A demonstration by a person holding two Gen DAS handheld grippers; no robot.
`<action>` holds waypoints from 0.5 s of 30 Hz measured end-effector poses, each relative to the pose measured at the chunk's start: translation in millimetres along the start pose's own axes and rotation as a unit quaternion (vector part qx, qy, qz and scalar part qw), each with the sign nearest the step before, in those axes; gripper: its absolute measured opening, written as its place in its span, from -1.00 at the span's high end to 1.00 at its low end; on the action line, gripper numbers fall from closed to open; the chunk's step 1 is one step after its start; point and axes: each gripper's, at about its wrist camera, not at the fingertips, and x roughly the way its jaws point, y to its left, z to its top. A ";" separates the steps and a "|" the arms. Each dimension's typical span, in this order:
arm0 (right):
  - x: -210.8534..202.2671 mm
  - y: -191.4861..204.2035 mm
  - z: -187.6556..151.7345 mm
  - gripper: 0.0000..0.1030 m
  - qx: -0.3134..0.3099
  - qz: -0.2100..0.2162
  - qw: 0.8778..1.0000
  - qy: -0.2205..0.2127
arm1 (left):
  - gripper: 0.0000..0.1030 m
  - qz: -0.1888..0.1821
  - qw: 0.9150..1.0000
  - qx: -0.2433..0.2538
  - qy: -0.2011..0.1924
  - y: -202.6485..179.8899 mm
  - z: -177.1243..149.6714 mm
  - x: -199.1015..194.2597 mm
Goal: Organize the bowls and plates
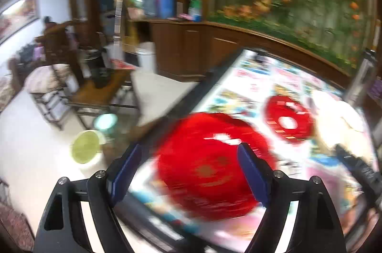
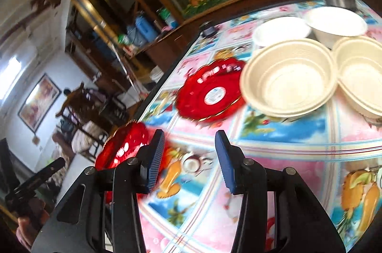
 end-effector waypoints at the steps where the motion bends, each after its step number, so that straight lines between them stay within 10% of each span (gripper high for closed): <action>1: -0.1 -3.1 1.6 0.14 0.011 0.007 1.000 0.003 | -0.60 -0.020 1.000 0.006 0.014 -16.5 7.7 8.2; 15: 70.6 -33.9 28.4 0.13 0.156 0.058 0.983 0.075 | -0.60 -0.039 0.984 -0.020 0.171 -126.4 82.7 158.6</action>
